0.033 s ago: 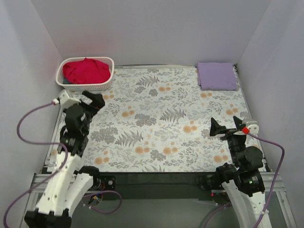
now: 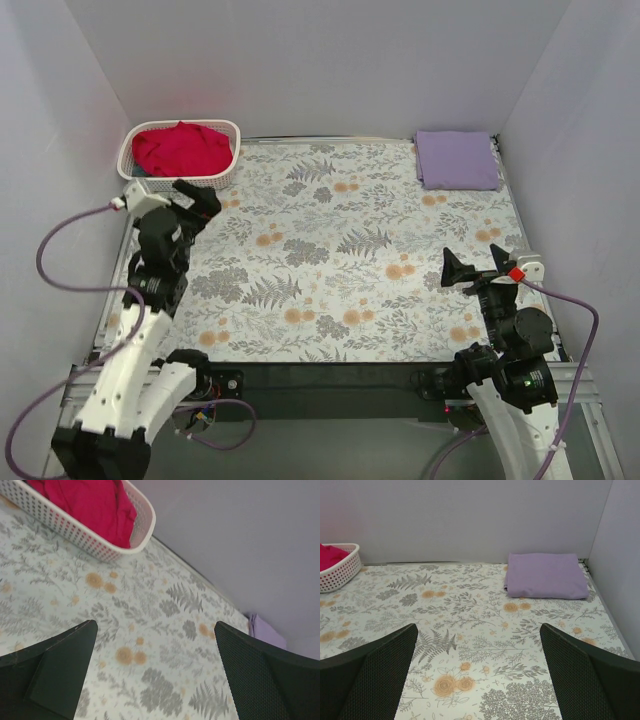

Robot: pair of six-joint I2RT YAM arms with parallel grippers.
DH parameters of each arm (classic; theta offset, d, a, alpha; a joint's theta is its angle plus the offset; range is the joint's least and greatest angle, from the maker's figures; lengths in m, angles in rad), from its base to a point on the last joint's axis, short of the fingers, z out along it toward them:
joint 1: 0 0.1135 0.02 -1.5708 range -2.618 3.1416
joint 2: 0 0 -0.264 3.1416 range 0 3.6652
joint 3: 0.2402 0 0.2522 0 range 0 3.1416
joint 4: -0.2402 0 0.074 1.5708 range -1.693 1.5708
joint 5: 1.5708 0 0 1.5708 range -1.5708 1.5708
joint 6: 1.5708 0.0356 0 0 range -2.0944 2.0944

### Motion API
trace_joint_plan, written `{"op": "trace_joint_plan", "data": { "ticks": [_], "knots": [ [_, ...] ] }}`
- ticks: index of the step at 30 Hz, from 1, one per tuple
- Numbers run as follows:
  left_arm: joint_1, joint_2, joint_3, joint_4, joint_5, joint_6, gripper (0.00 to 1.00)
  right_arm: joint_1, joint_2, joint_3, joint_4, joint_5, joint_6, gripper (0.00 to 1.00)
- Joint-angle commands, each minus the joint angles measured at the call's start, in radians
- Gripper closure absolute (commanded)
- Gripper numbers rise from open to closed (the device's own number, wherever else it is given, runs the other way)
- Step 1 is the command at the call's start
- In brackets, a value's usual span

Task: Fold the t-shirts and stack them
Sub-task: Grab the tshirt from the pile

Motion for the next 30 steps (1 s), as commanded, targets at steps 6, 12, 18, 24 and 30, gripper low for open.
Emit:
{"op": "trace_joint_plan", "data": {
  "ticks": [6,12,18,24,30],
  "knots": [
    [0.088,0.763,0.388,0.339,-0.119,-0.004,0.13,0.027,-0.033,0.012,0.003,0.002,0.008,0.02],
    [0.169,1.123,0.642,0.408,-0.11,0.048,0.16,0.027,0.024,0.015,-0.002,-0.019,0.002,0.02],
    [0.24,1.326,0.813,0.428,-0.096,0.058,0.19,0.025,0.076,0.018,-0.003,-0.044,-0.009,0.02],
    [0.276,1.541,1.0,0.425,-0.084,0.087,0.22,0.025,0.119,0.016,-0.005,-0.085,-0.013,0.02],
    [0.29,1.694,1.14,0.402,-0.05,0.114,0.25,0.025,0.185,0.021,-0.008,-0.134,-0.025,0.02]
  ]
}}
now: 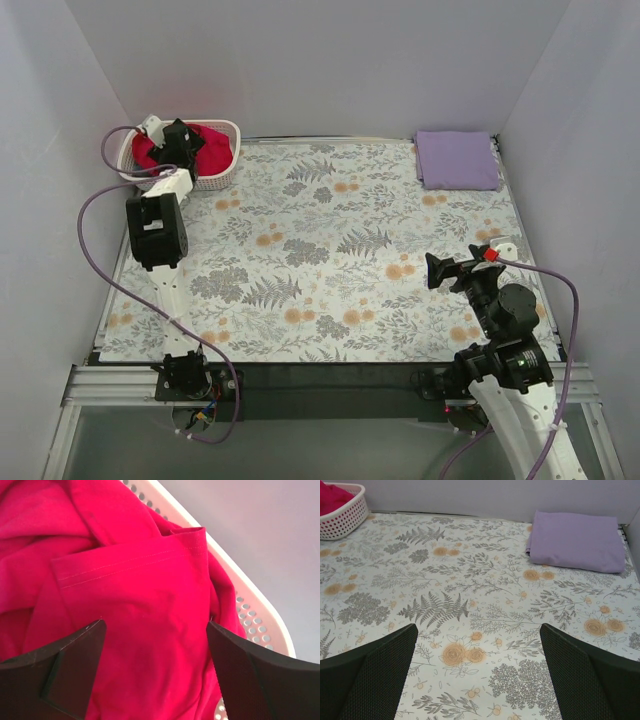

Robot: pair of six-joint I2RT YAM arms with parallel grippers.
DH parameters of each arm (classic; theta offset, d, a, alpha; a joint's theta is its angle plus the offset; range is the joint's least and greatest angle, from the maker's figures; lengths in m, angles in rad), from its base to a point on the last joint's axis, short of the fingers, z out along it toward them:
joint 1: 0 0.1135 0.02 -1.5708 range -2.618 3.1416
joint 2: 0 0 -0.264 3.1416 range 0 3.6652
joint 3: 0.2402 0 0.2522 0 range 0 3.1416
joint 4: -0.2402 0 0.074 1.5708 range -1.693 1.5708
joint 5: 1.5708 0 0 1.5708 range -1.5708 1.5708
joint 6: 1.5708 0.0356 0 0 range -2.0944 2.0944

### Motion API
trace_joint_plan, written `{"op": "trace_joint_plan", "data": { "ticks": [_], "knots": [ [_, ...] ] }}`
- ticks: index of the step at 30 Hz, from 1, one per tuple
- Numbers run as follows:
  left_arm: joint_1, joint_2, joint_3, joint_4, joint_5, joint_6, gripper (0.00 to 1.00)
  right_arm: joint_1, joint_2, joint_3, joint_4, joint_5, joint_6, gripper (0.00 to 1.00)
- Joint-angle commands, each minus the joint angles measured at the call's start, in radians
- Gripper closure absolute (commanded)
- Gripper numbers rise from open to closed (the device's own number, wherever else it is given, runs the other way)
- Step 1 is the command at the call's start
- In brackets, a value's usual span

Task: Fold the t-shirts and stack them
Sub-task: Grab the tshirt from the pile

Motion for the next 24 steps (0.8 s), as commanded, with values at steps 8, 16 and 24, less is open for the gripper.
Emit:
{"op": "trace_joint_plan", "data": {
  "ticks": [8,16,24],
  "knots": [
    [0.024,0.12,0.124,-0.045,0.071,0.017,0.38,0.004,0.057,0.022,0.013,-0.047,-0.031,0.02],
    [0.024,0.034,0.065,0.035,0.07,0.046,1.0,0.005,0.06,0.022,0.013,-0.052,-0.034,0.02],
    [0.024,-0.154,0.036,0.101,0.073,0.088,1.0,0.004,0.063,0.022,0.012,-0.047,-0.039,0.02]
  ]
}}
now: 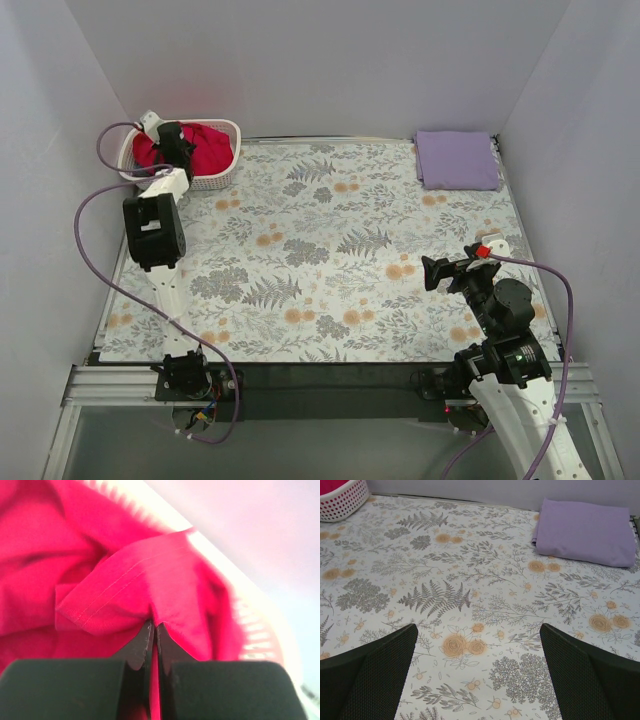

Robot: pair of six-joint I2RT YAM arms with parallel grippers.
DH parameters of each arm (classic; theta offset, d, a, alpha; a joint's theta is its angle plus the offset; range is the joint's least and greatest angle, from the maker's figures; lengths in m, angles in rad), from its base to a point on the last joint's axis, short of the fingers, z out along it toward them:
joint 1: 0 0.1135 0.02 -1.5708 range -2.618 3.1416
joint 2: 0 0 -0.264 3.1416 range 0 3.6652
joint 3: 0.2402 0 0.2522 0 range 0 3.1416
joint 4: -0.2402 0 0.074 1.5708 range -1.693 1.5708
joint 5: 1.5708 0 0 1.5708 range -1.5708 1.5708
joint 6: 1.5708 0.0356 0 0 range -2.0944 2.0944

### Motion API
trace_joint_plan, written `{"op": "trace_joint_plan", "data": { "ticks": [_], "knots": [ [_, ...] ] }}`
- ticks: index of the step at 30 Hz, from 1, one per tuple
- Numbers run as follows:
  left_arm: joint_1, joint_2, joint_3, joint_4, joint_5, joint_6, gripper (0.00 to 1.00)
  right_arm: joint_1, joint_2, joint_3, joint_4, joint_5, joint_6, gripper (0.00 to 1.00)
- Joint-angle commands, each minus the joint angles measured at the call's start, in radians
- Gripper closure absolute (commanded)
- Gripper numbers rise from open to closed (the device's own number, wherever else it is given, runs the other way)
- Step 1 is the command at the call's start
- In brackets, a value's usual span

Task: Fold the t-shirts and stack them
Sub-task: Grab the tshirt from the pile

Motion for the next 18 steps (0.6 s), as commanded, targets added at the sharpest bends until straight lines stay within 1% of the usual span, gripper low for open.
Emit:
{"op": "trace_joint_plan", "data": {
  "ticks": [1,6,9,10,11,16,17,18],
  "knots": [
    [-0.002,-0.213,-0.002,0.076,0.004,0.03,1.0,0.005,0.006,0.022,0.03,-0.008,-0.018,0.02],
    [-0.002,-0.323,-0.015,0.104,0.019,0.059,1.0,0.004,0.013,0.021,0.03,0.002,-0.018,0.02],
    [-0.008,-0.371,-0.018,0.092,0.08,0.072,1.0,0.004,0.027,0.021,0.033,-0.007,-0.013,0.02],
    [-0.014,-0.412,-0.022,0.089,0.1,0.072,1.0,0.004,0.03,0.025,0.032,-0.01,-0.011,0.02],
    [-0.02,-0.434,-0.028,0.084,0.144,0.072,1.0,0.005,0.035,0.027,0.033,-0.01,-0.01,0.02],
    [-0.1,-0.576,-0.053,0.044,0.252,0.057,1.0,0.005,0.021,0.039,0.036,0.039,0.028,0.02],
    [-0.117,-0.622,-0.053,0.038,0.292,0.05,1.0,0.004,0.018,0.047,0.036,0.061,0.039,0.02],
    [-0.161,-0.642,-0.05,0.027,0.298,0.035,1.0,0.005,0.015,0.051,0.035,0.064,0.044,0.02]
  ]
}}
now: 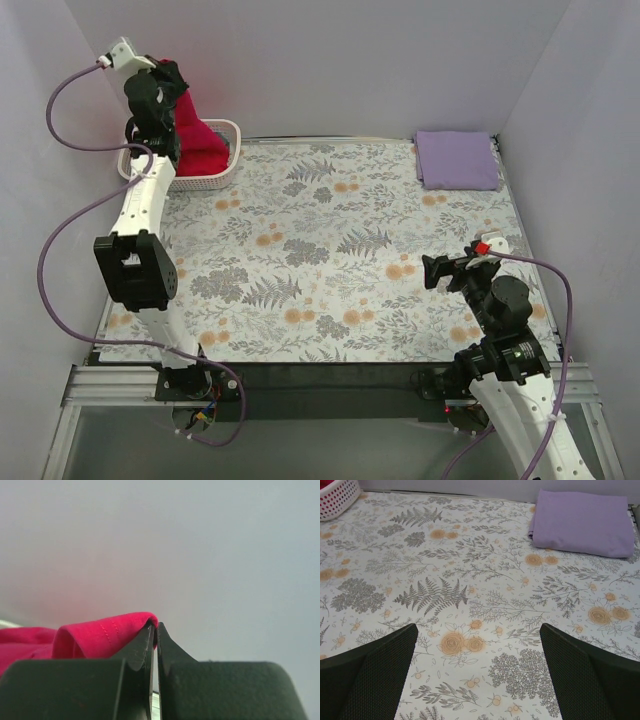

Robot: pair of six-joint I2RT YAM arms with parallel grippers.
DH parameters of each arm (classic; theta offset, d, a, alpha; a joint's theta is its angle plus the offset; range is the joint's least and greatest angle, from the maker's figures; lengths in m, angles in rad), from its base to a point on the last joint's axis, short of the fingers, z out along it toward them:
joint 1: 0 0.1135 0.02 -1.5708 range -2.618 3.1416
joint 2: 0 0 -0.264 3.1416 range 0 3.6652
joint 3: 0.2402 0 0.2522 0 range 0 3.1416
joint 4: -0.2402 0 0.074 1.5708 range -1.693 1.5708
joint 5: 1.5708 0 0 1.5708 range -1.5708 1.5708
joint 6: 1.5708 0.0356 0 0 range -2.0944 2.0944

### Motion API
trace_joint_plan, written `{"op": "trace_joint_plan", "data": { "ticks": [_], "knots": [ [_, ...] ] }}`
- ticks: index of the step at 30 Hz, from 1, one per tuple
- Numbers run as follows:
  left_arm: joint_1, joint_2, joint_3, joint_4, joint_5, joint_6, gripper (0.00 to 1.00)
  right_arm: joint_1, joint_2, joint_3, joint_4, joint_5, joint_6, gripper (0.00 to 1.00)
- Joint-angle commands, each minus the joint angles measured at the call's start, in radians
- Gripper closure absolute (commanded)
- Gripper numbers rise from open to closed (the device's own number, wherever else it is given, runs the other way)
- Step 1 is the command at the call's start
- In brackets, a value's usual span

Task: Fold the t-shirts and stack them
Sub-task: Grab the tshirt from the pile

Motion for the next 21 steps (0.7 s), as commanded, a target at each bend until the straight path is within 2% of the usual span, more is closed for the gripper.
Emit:
{"op": "trace_joint_plan", "data": {
  "ticks": [1,6,9,13,18,21],
  "knots": [
    [-0.113,-0.152,0.002,-0.021,0.161,-0.02,1.0,0.003,-0.015,0.058,0.033,0.039,0.033,0.02],
    [-0.289,-0.228,0.092,-0.081,0.283,-0.02,1.0,0.003,0.008,0.119,0.03,-0.007,0.031,0.02],
    [-0.397,-0.235,0.197,-0.124,0.335,-0.016,1.0,0.005,0.032,0.156,0.022,-0.039,0.011,0.02],
    [-0.498,-0.25,0.277,-0.152,0.433,-0.025,1.0,0.003,0.075,0.24,-0.007,-0.038,-0.007,0.02],
    [-0.625,-0.252,0.243,-0.147,0.51,-0.046,1.0,0.005,0.071,0.28,-0.034,0.014,-0.022,0.02],
    [-0.71,-0.239,0.104,-0.113,0.567,-0.091,1.0,0.003,0.039,0.282,-0.054,0.108,0.002,0.02]
  ]
}}
